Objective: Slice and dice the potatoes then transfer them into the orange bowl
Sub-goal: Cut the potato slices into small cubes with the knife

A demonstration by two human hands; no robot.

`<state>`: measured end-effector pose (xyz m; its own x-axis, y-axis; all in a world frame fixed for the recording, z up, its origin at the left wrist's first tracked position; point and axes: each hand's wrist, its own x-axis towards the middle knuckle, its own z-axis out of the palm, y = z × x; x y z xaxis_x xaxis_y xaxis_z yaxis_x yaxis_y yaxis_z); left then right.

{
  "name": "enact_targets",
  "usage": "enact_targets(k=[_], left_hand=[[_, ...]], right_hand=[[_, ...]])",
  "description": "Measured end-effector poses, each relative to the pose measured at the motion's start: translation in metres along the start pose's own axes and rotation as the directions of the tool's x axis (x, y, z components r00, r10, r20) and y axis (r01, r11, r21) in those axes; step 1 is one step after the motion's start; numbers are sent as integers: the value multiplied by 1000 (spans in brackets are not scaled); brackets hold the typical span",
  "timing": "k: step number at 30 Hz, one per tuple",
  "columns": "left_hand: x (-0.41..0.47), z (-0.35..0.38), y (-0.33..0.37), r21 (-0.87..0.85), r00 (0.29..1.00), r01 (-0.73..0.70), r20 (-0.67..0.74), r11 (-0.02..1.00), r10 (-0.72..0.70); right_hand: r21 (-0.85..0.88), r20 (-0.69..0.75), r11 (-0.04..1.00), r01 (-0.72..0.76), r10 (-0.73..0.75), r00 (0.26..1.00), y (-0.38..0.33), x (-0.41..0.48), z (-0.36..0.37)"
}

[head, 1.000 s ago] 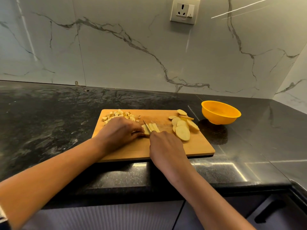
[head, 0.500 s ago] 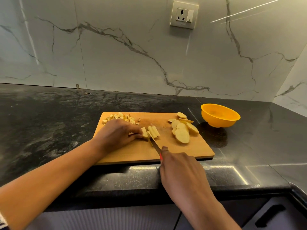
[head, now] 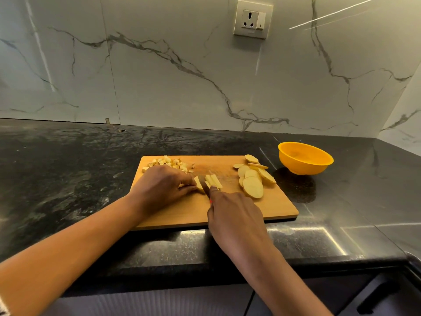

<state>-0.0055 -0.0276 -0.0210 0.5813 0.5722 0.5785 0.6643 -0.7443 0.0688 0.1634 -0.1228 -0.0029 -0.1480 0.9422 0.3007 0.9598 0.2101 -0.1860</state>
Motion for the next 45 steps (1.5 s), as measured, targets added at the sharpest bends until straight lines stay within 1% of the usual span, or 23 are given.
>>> enact_targets(k=[8,11,14,17,19,23,26,29,34,37,40,42,43,45], left_hand=[[1,2,-1,16,1000,-19,-16,1000,19],[2,4,-2,25,1000,-12,-15,1000,13],[2,4,-3,20,999,-27,-24,999,28],[2,2,-3,15,999,-36,-7,999,36],[2,2,-2,25,999,-40,-10,999,41],[2,1,-1,-3,1000,-9,-6,1000,9],[2,-1,0,-53,999,46,11,998,-46],[2,-2,1,-79,998,61,21,995,-59],[2,-2,0,-96,996,89,33,991,-86],[2,-2,0,-121,994,108,27,987,-106],[2,-4,1,-139,990,139,47,980,-133],[6,-5,5,-149,982,168,112,975,-152],[8,-5,7,-147,970,195,177,970,-168],[17,-3,13,-97,916,256,343,962,-209]], right_hand=[[-110,110,994,24,-12,994,-17,4,-1],[-118,167,993,22,-2,986,-22,15,-3],[-112,173,993,34,-14,985,-19,11,-2],[-115,161,991,74,-55,985,-12,-11,-2],[-107,164,992,74,-56,985,-7,-23,-5],[-73,181,995,69,-54,982,0,-31,-13],[-65,151,997,52,-42,988,0,-27,-6],[-50,112,998,30,-24,993,0,-20,5],[36,-24,999,23,-23,999,8,-19,4],[79,-101,997,-7,15,995,19,-9,-3],[98,-165,992,-80,95,982,33,13,-5],[84,-210,990,-116,131,969,41,27,-3],[80,-225,989,-123,138,965,44,33,-2],[85,-229,988,-129,146,963,47,39,2]])
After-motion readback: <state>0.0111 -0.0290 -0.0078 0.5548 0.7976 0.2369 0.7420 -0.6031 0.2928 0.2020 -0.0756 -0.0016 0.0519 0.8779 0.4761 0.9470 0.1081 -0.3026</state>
